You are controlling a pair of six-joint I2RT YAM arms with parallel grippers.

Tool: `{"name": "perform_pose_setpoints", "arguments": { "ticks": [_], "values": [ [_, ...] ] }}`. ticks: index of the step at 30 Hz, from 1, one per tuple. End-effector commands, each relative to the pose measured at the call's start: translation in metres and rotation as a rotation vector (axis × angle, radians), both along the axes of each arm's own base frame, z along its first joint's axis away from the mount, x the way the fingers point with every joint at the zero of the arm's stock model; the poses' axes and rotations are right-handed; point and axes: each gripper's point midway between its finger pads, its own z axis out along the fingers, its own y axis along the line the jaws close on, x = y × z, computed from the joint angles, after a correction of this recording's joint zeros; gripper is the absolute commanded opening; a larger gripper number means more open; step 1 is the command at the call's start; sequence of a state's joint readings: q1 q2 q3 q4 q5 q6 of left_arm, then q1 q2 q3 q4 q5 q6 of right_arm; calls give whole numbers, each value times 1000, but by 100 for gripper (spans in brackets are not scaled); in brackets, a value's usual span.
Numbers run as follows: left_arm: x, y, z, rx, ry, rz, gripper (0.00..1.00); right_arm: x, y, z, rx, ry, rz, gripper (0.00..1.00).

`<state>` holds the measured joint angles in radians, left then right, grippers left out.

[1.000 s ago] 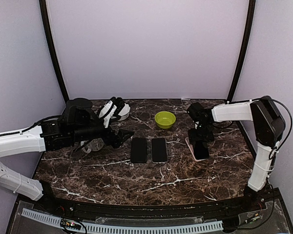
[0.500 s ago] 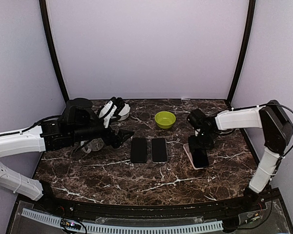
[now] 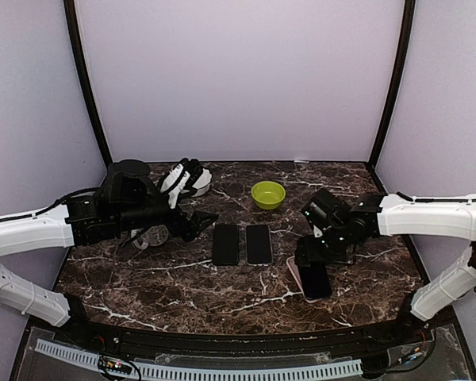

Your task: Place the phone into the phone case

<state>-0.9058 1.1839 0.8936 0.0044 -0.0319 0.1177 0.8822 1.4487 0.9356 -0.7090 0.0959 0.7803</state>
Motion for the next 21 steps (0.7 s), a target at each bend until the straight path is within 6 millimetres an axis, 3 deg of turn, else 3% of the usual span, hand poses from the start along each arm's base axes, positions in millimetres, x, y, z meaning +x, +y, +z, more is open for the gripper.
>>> {"name": "perform_pose_setpoints", "arguments": {
  "ticks": [1, 2, 6, 10, 14, 21],
  "values": [
    [-1, 2, -1, -1, 2, -8, 93, 29, 7, 50, 93, -202, -18, 31],
    [-1, 2, -2, 1, 1, -6, 93, 35, 13, 60, 129, -267, 13, 30],
    [-1, 3, -6, 9, 3, -6, 93, 45, 26, 66, 228, -486, 167, 30],
    [-2, 1, -8, 9, 4, -16, 93, 52, 13, 61, 207, -625, 173, 22],
    [-1, -1, -13, 16, 5, -20, 93, 49, 12, 59, 253, -683, 194, 13],
    [-1, -3, -18, 28, 18, -28, 93, 43, 3, 30, 219, -641, 189, 2]
  ]
}}
